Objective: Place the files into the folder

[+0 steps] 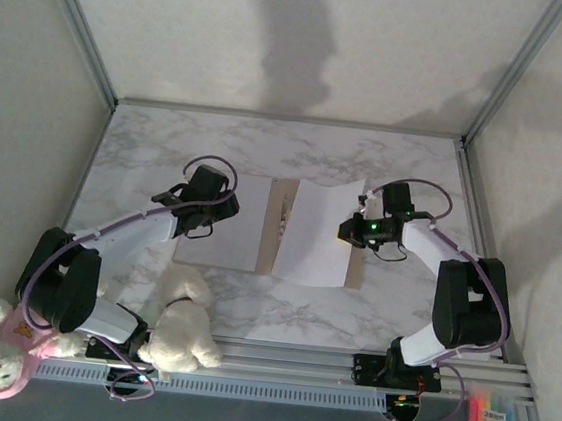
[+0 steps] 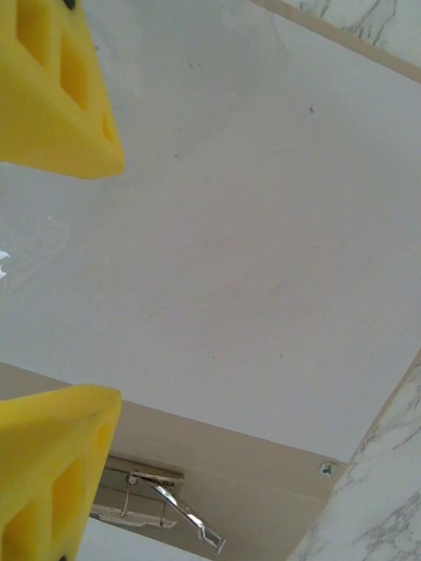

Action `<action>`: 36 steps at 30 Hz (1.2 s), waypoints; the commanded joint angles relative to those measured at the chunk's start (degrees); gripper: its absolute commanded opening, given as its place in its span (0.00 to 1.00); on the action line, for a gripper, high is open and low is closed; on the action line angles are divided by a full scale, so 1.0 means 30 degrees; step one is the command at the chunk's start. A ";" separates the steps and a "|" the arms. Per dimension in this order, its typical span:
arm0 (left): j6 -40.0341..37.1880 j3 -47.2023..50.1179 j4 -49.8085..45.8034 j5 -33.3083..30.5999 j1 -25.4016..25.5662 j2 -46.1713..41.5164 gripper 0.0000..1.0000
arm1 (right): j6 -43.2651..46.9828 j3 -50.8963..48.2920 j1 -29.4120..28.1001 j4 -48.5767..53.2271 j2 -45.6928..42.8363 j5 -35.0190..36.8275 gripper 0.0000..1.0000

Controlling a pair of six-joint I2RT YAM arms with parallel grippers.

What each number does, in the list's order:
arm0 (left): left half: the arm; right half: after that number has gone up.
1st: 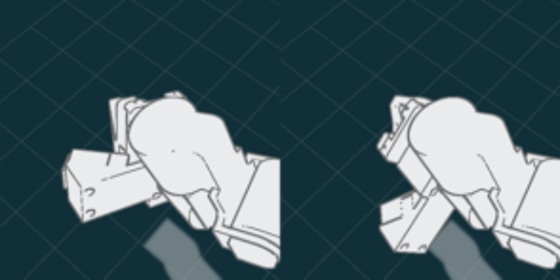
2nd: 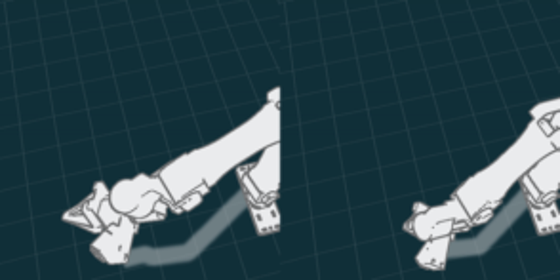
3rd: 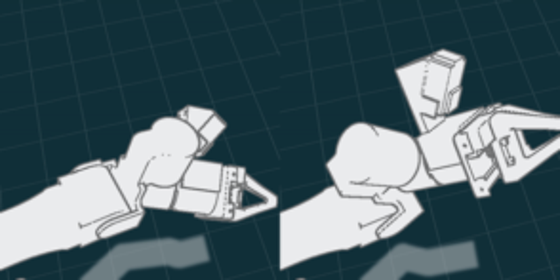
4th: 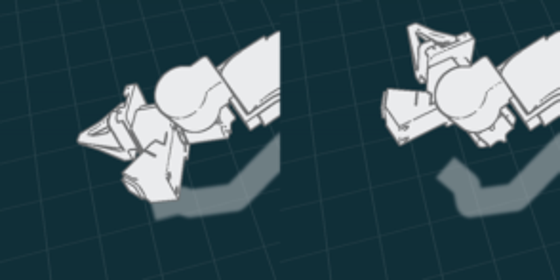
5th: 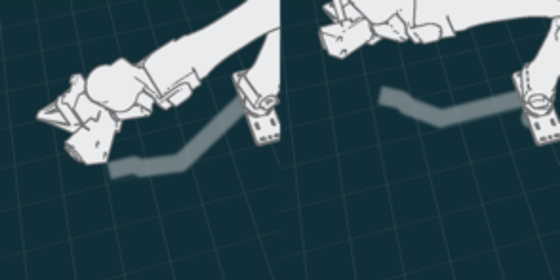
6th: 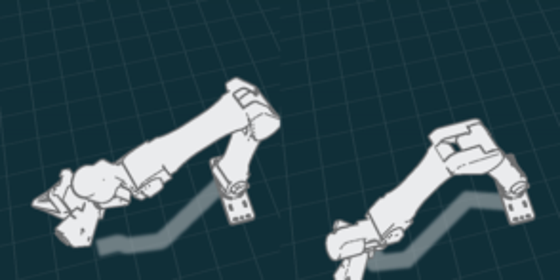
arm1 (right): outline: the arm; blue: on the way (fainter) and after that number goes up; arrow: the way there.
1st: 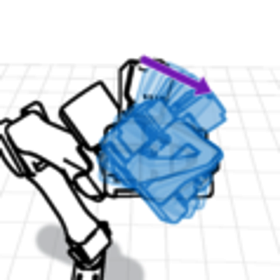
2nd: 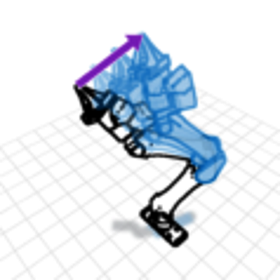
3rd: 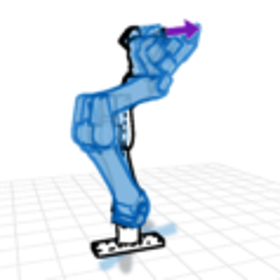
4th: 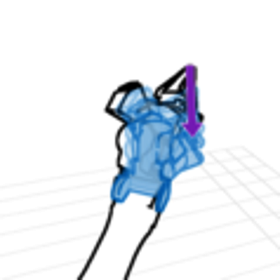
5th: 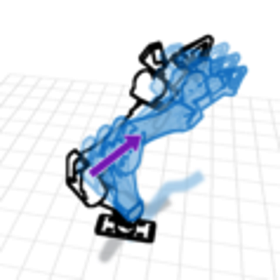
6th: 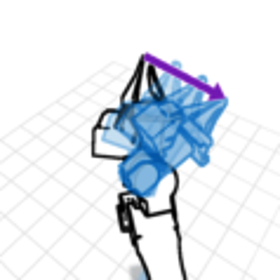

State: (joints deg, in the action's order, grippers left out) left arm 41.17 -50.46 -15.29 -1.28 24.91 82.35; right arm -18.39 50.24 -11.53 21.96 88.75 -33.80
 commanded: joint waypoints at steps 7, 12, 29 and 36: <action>-0.0077 -0.0014 -0.0404 0.0102 -0.0157 0.0032 0.63 | 0.0090 -0.0099 -0.0099 -0.0466 0.0270 0.1629 0.00; -0.0188 -0.0055 -0.0412 0.0155 -0.0158 0.0171 0.63 | 0.0475 -0.0467 -0.0162 -0.1322 0.0111 0.0969 0.00; -0.0776 -0.0129 0.0010 0.0868 -0.0158 0.0642 0.62 | 0.4963 0.0993 -0.0852 0.0451 -0.0071 0.1848 0.00; -0.1088 -0.0290 0.0254 0.1488 -0.0157 0.0876 0.62 | 0.5164 0.2032 -0.0833 0.1336 0.0439 0.2405 0.00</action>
State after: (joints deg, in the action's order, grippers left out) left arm 39.07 -50.46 -15.09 1.80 24.91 84.09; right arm -4.45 53.58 -13.78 23.49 89.14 -27.86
